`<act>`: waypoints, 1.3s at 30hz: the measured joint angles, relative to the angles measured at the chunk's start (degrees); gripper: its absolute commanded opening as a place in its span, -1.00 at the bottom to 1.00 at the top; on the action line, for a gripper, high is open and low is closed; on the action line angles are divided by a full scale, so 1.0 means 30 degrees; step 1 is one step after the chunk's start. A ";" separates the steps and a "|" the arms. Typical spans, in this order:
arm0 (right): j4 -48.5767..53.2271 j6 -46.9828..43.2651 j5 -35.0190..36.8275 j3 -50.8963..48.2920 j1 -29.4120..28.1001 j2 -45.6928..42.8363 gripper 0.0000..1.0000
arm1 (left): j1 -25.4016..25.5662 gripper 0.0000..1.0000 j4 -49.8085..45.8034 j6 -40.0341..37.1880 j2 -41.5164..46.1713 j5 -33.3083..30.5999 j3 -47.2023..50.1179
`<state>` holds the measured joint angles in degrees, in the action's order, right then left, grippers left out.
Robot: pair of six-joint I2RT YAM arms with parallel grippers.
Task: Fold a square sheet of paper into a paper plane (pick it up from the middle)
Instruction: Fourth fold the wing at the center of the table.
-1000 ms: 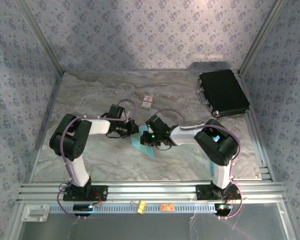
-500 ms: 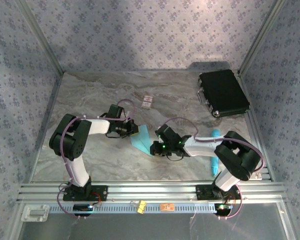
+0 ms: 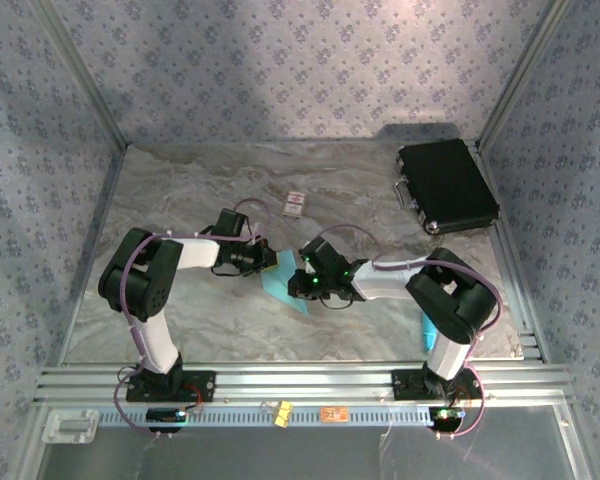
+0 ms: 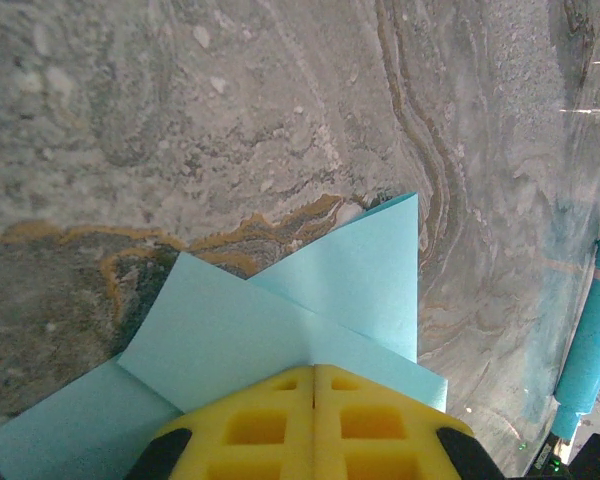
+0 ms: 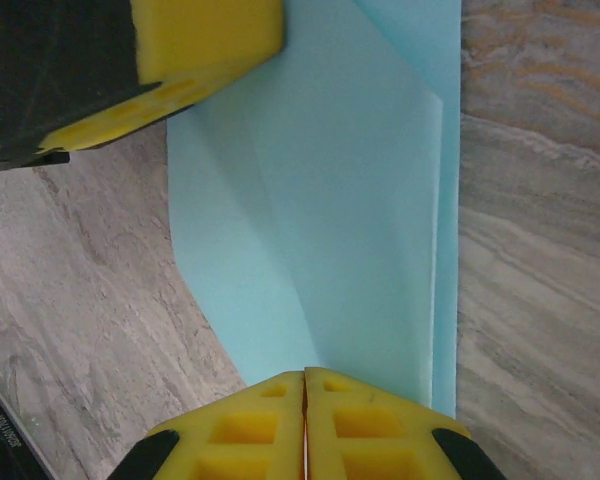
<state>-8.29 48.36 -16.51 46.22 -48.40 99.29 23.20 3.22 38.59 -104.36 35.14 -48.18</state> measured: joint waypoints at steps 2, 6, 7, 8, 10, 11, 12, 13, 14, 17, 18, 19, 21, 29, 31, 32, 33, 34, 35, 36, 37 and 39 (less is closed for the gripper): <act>-0.0109 0.0007 0.0000 -0.0372 -0.0058 -0.0007 -0.82 | 0.0000 -0.93 0.0000 0.0000 0.0000 0.0000 0.0000; -0.1188 0.0117 0.0226 -0.1836 -0.0342 -0.0670 -0.83 | -0.0007 -0.93 -0.0007 0.0007 0.0000 0.0015 0.0007; -0.1413 0.0219 0.0342 -0.2302 -0.0466 -0.0991 -0.83 | -0.0007 -0.93 -0.0015 0.0000 0.0000 0.0015 0.0007; -0.1610 0.0306 0.0474 -0.2761 -0.0590 -0.1341 -0.83 | -0.0022 -0.93 -0.0029 0.0007 0.0000 0.0036 0.0007; -0.1770 0.0517 0.0663 -0.3453 -0.0736 -0.1931 -0.83 | -0.0022 -0.93 -0.0029 0.0000 0.0000 0.0066 0.0007; -0.1836 0.0597 0.0721 -0.3796 -0.0794 -0.2244 -0.83 | -0.0022 -0.94 -0.0029 0.0000 0.0000 0.0066 0.0007; -0.1829 0.0670 0.0765 -0.4044 -0.0838 -0.2492 -0.83 | -0.0022 -0.94 -0.0036 0.0007 0.0000 0.0066 0.0007; -0.1778 0.0736 0.0801 -0.4277 -0.0889 -0.2754 -0.83 | -0.0029 -0.94 -0.0036 0.0000 0.0000 0.0066 0.0007; -0.1676 0.0801 0.0867 -0.4466 -0.0962 -0.3009 -0.83 | -0.0029 -0.93 -0.0036 0.0000 0.0000 0.0073 0.0007; -0.1064 0.0816 0.0933 -0.4736 -0.1166 -0.3577 -0.83 | -0.0058 -0.94 -0.0044 0.0007 0.0000 0.0073 0.0007; -0.0874 0.0823 0.0947 -0.4794 -0.1217 -0.3723 -0.83 | -0.0080 -0.94 -0.0051 0.0007 0.0000 0.0080 0.0007; -0.0641 0.0823 0.0962 -0.4838 -0.1268 -0.3905 -0.83 | -0.0109 -0.94 -0.0051 0.0000 0.0000 0.0073 0.0007; -0.0197 0.0809 0.1078 -0.4845 -0.1304 -0.4226 -0.83 | -0.0153 -0.93 -0.0051 0.0007 0.0000 0.0073 0.0007; 0.0415 0.0430 0.1209 -0.2645 -0.1202 -0.4131 -0.83 | -0.0233 -0.93 -0.0044 0.0007 0.0000 0.0073 0.0007; 0.0226 0.0291 0.1151 -0.1821 -0.1071 -0.3534 -0.83 | -0.0233 -0.93 -0.0044 0.0007 0.0000 0.0073 0.0007; 0.0131 0.0219 0.1122 -0.1508 -0.0969 -0.3191 -0.82 | -0.0233 -0.93 -0.0044 0.0007 0.0000 0.0073 0.0007; 0.0044 0.0204 0.1049 -0.1268 -0.0845 -0.2849 -0.81 | -0.0233 -0.93 -0.0044 0.0007 0.0000 0.0073 0.0007; -0.0102 0.0182 0.0933 -0.1129 -0.0736 -0.2528 -0.80 | -0.0233 -0.93 -0.0044 0.0007 0.0000 0.0073 0.0007; -0.0240 0.0138 0.0765 -0.1020 -0.0641 -0.2164 -0.80 | -0.0233 -0.93 -0.0044 0.0007 0.0000 0.0073 0.0007; -0.0313 0.0124 0.0663 -0.0947 -0.0576 -0.1843 -0.80 | -0.0233 -0.93 -0.0044 0.0007 0.0000 0.0073 0.0007; -0.0401 0.0080 0.0546 -0.0882 -0.0532 -0.1443 -0.79 | -0.0233 -0.93 -0.0044 0.0007 0.0000 0.0073 0.0007; -0.0459 0.0080 0.0350 -0.0882 -0.0532 -0.0809 -0.79 | -0.0233 -0.93 -0.0044 0.0007 0.0000 0.0073 0.0007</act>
<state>-9.67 48.60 -15.46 43.57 -50.00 96.86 22.50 3.09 38.61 -104.36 35.35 -48.16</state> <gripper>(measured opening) 0.103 0.049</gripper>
